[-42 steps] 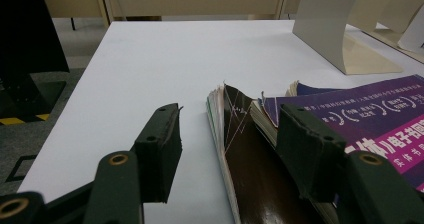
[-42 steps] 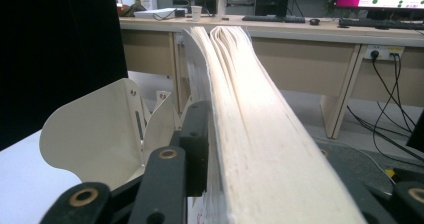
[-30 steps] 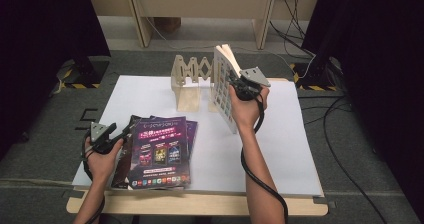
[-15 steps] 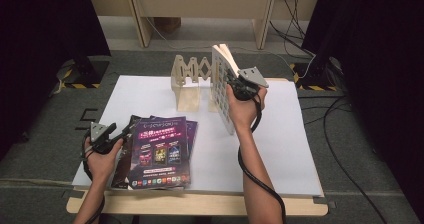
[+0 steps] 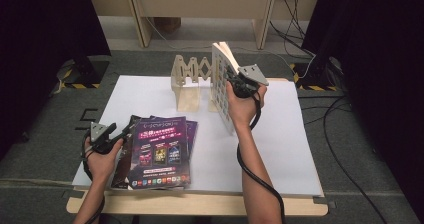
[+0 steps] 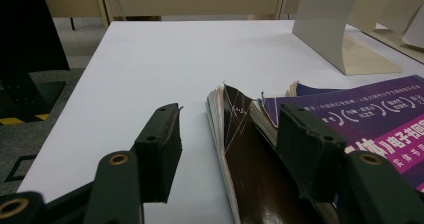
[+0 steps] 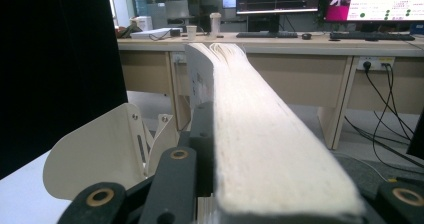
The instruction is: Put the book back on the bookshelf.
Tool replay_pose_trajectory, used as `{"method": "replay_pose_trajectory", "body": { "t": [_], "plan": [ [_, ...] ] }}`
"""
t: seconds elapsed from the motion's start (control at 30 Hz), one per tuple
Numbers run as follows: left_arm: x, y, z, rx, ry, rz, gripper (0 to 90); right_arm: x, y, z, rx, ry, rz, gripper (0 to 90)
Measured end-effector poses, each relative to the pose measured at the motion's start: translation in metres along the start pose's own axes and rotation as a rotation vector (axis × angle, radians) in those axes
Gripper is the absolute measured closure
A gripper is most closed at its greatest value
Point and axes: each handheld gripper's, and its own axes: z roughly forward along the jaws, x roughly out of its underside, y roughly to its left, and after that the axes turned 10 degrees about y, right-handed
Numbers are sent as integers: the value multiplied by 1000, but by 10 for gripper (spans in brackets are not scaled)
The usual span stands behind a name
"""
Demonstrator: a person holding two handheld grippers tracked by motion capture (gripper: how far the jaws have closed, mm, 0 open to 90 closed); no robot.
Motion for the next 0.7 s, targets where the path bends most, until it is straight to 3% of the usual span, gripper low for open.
{"method": "replay_pose_trajectory", "body": {
  "t": [0.7],
  "plan": [
    [0, 0, 0, 0, 0, 1, 426, -9, 1, 6, 19, -31, 13, 747]
  ]
}}
